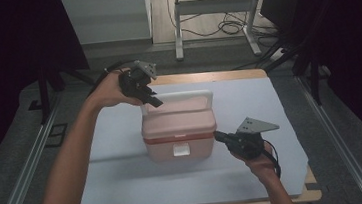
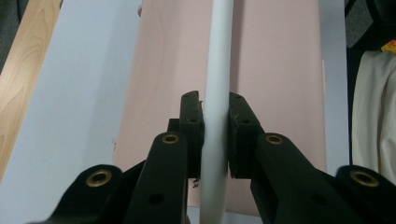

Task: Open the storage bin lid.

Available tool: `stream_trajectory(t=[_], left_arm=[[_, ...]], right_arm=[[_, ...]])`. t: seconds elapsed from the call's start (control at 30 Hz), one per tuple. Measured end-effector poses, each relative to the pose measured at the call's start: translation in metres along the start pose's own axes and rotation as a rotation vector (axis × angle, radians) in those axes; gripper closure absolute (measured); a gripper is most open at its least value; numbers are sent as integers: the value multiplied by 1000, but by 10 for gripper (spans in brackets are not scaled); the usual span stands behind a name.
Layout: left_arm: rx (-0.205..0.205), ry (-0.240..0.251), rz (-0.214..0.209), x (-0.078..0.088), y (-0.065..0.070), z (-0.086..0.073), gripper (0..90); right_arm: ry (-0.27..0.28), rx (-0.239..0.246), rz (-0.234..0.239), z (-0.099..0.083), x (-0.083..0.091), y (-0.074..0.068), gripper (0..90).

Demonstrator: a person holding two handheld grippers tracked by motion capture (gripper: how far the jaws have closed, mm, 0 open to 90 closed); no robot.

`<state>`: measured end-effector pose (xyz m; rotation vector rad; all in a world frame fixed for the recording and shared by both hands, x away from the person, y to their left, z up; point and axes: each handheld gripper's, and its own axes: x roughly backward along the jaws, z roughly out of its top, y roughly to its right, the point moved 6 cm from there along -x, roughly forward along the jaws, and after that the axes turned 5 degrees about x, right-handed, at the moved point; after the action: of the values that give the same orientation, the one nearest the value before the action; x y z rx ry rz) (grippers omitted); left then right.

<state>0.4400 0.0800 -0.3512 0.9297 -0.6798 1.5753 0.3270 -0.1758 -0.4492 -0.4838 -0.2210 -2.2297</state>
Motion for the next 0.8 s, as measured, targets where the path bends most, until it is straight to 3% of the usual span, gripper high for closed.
stream_trajectory(t=[0.43, 0.6, 0.8], left_arm=[[9, 16, 2, 1, 0, -1, 788], [8, 22, 16, 2, -1, 0, 779], [5, 67, 45, 11, 1, 0, 699]], right_arm=[[37, -5, -26, 6, -7, -4, 900], [41, 19, -57, 7, -9, -4, 900], [42, 20, -64, 7, -9, -4, 900]])
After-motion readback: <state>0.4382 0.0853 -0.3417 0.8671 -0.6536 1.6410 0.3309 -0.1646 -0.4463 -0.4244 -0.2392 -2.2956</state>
